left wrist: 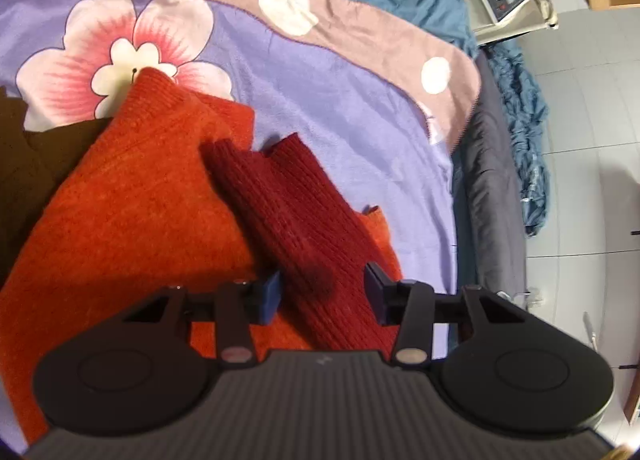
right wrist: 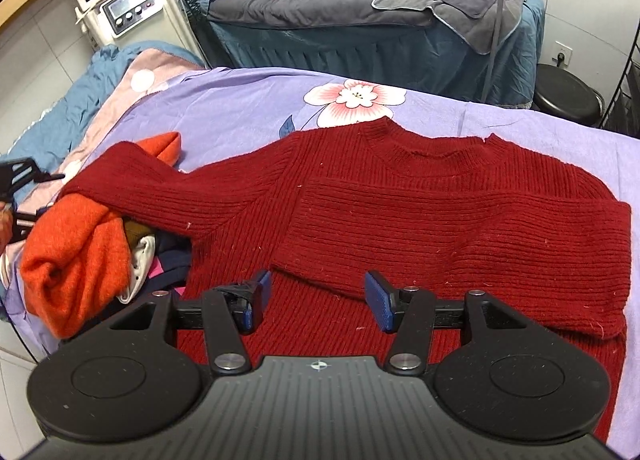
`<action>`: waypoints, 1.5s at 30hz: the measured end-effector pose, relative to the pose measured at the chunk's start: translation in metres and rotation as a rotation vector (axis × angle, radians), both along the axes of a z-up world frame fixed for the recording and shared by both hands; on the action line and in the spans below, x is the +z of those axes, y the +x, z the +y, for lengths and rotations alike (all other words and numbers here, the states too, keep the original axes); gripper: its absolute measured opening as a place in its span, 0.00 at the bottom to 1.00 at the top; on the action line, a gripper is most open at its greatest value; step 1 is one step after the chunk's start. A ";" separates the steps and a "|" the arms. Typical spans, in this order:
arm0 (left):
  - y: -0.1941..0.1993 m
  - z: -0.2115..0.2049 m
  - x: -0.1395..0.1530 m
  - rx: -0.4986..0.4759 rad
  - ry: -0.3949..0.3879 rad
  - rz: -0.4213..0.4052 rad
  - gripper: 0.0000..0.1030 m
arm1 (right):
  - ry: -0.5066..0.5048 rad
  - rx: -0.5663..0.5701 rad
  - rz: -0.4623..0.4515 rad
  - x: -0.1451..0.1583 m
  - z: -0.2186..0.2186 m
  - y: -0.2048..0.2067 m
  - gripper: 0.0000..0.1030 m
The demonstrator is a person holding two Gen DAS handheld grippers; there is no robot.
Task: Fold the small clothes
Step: 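Grasp the other sleeve with the left gripper and fold it across the body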
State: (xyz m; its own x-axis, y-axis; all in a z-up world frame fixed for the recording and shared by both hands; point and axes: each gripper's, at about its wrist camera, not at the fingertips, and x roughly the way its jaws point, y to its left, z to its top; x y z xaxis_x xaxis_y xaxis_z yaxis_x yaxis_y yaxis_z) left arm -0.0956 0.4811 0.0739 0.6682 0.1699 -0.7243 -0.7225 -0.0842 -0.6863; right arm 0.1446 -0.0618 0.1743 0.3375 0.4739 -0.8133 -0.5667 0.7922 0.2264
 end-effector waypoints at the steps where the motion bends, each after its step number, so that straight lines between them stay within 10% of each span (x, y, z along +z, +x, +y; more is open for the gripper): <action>1: 0.002 0.001 -0.005 0.014 -0.011 0.001 0.34 | -0.002 0.000 -0.001 0.000 0.000 0.000 0.85; 4: 0.003 0.001 -0.011 0.036 -0.015 0.002 0.10 | -0.003 -0.004 -0.002 0.001 0.000 0.000 0.85; 9: 0.031 -0.025 0.027 -0.101 0.186 -0.005 0.09 | 0.004 -0.012 -0.032 0.005 -0.006 0.000 0.84; 19: 0.181 -0.200 0.118 -0.673 0.598 -0.156 0.08 | 0.029 -0.095 -0.040 0.006 -0.048 0.007 0.82; 31: 0.320 -0.479 0.005 -1.273 0.649 -0.005 0.09 | 0.004 -0.313 -0.005 -0.005 -0.143 0.010 0.82; 33: 0.324 -0.508 -0.016 -1.361 0.659 0.075 0.18 | -0.006 -0.328 0.014 -0.010 -0.153 0.011 0.82; 37: 0.302 -0.514 -0.026 -1.387 0.631 0.100 0.75 | 0.012 -0.343 0.028 -0.017 -0.162 0.018 0.82; 45: 0.230 -0.465 0.001 -1.315 0.718 0.144 0.85 | 0.137 -0.348 0.068 -0.036 -0.155 0.068 0.82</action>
